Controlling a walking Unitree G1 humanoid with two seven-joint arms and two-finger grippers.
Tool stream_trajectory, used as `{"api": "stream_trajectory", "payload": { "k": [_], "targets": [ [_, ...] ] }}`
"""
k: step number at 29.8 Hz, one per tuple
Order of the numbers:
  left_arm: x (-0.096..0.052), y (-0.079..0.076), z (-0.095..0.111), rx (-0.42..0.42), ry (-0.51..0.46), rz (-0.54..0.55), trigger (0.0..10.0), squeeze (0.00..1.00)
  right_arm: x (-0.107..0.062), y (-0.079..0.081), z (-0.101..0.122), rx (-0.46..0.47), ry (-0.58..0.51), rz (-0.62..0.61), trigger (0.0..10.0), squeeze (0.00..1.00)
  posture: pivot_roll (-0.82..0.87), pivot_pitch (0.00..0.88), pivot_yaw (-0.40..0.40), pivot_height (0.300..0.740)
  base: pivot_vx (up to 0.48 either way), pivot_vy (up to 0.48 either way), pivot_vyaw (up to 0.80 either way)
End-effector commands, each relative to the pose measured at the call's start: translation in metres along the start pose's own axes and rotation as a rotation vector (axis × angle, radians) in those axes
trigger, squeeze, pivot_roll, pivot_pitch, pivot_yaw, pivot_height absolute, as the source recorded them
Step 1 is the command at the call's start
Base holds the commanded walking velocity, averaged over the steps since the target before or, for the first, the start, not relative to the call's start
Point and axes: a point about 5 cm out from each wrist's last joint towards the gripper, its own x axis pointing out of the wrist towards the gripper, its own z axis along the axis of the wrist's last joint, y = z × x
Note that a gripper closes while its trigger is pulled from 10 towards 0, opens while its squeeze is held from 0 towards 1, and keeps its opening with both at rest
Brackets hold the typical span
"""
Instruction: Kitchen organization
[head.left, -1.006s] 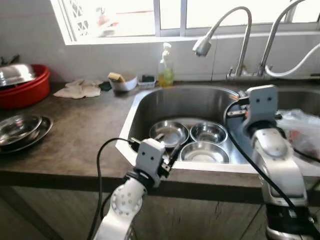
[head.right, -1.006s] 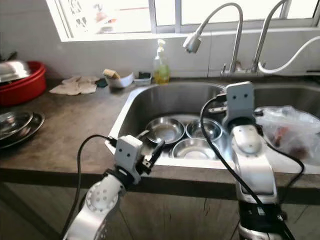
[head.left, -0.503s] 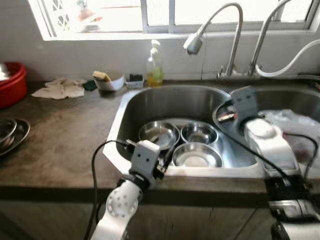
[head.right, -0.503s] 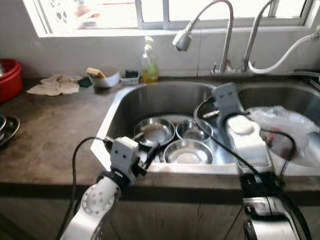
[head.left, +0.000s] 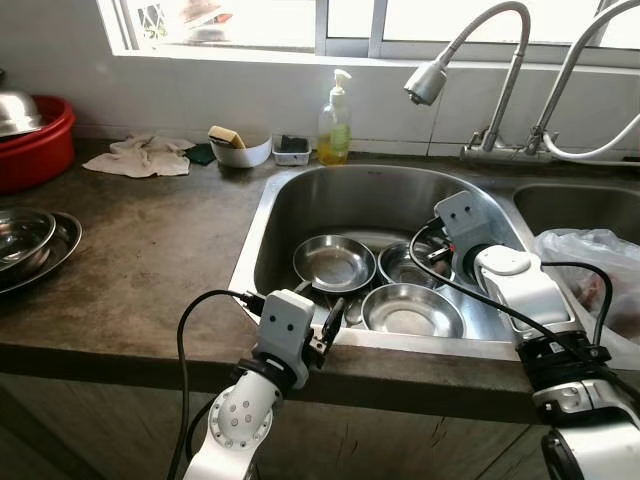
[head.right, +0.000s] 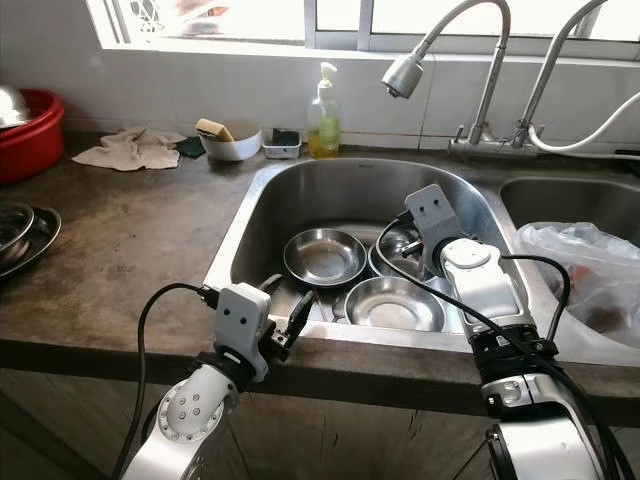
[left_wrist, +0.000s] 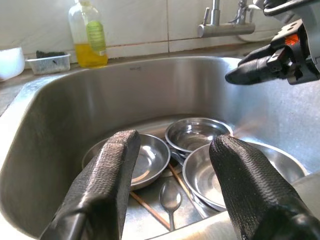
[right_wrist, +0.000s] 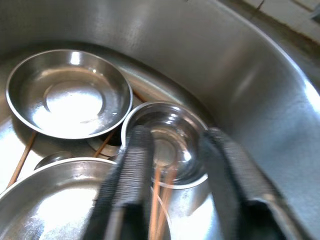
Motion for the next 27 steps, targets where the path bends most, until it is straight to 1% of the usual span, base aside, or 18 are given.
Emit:
{"api": "stream_trajectory", "payload": {
  "k": [1,3,6,8,9,10,11,12,14,15,16,17,20,21,22,23,24,27],
  "targets": [
    [-0.001,0.0,0.005,0.012,-0.01,0.003,10.0,0.0,0.0,0.0,0.002,-0.001,-0.013,0.005,10.0,1.0,0.04,0.06,-0.038,0.74,0.0,0.0,0.0],
    [-0.001,0.0,0.005,0.012,-0.009,0.003,10.0,0.0,0.0,0.0,0.003,0.004,-0.02,0.011,10.0,1.0,0.04,0.06,-0.038,0.74,0.0,0.0,0.0],
    [0.001,0.001,0.005,0.015,-0.01,0.0,10.0,0.0,-0.007,0.002,0.014,0.04,-0.134,-0.048,10.0,1.0,0.04,0.049,-0.033,0.74,0.0,0.0,0.0],
    [0.002,0.001,0.005,0.016,-0.01,-0.001,10.0,0.0,-0.009,0.002,0.016,0.048,-0.16,-0.057,10.0,1.0,0.04,0.049,-0.033,0.74,0.0,0.0,0.0],
    [0.002,0.001,0.006,0.016,-0.009,-0.001,10.0,0.0,-0.012,0.002,0.019,0.057,-0.191,-0.074,10.0,0.66,0.04,0.043,-0.032,0.74,0.0,0.0,0.0],
    [0.002,0.001,0.006,0.016,-0.008,-0.001,10.0,0.0,-0.016,0.002,0.022,0.064,-0.222,-0.091,10.0,0.03,0.04,0.043,-0.032,0.74,0.0,0.0,0.0],
    [0.003,0.002,0.006,0.019,-0.008,-0.001,10.0,0.0,-0.022,0.001,0.025,0.079,-0.27,-0.124,10.0,0.0,0.04,0.037,-0.031,0.74,0.0,0.0,0.0],
    [0.003,0.002,0.006,0.019,-0.008,-0.001,10.0,0.0,-0.022,0.001,0.025,0.079,-0.27,-0.124,10.0,0.0,0.04,0.037,-0.031,0.74,0.0,0.0,0.0],
    [0.003,0.002,0.006,0.023,-0.009,-0.003,10.0,0.0,-0.034,0.001,0.031,0.116,-0.349,-0.168,10.0,0.0,0.03,0.032,-0.028,0.74,0.0,0.0,0.0],
    [0.003,0.002,0.006,0.023,-0.009,-0.003,10.0,0.0,-0.034,0.001,0.031,0.116,-0.349,-0.168,10.0,0.0,0.03,0.032,-0.028,0.74,0.0,0.0,0.0],
    [0.004,0.003,0.007,0.024,-0.011,-0.003,10.0,0.0,-0.043,0.002,0.034,0.126,-0.402,-0.185,10.0,0.0,0.03,0.027,-0.024,0.74,0.0,0.0,0.0],
    [0.004,0.003,0.007,0.024,-0.011,-0.003,10.0,0.0,-0.043,0.002,0.034,0.126,-0.402,-0.185,10.0,0.0,0.03,0.027,-0.024,0.74,0.0,0.0,0.0],
    [0.005,0.004,0.008,0.027,-0.018,-0.003,10.0,0.0,-0.064,0.01,0.035,0.166,-0.491,-0.217,10.0,0.0,0.02,0.017,-0.02,0.74,0.0,0.0,0.0],
    [0.005,0.004,0.008,0.027,-0.018,-0.003,10.0,0.0,-0.064,0.01,0.035,0.166,-0.491,-0.217,10.0,0.0,0.02,0.017,-0.02,0.74,0.0,0.0,0.0],
    [0.006,0.004,0.008,0.032,-0.02,-0.004,10.0,0.0,-0.071,0.015,0.032,0.189,-0.518,-0.22,10.0,0.0,0.02,0.013,-0.018,0.74,0.0,0.0,0.0],
    [0.007,0.006,0.01,0.036,-0.028,0.001,10.0,0.0,-0.082,0.026,0.025,0.226,-0.563,-0.221,10.0,0.0,0.02,0.006,-0.019,0.74,0.0,0.0,0.0],
    [0.007,0.006,0.01,0.036,-0.028,0.001,10.0,0.0,-0.082,0.026,0.025,0.226,-0.563,-0.221,10.0,0.0,0.02,0.006,-0.019,0.74,0.0,0.0,0.0],
    [0.007,0.007,0.012,0.037,-0.039,0.008,10.0,0.0,-0.095,0.038,0.013,0.26,-0.581,-0.244,10.0,0.0,0.02,0.0,-0.021,0.74,0.0,0.0,0.0]
  ]
}}
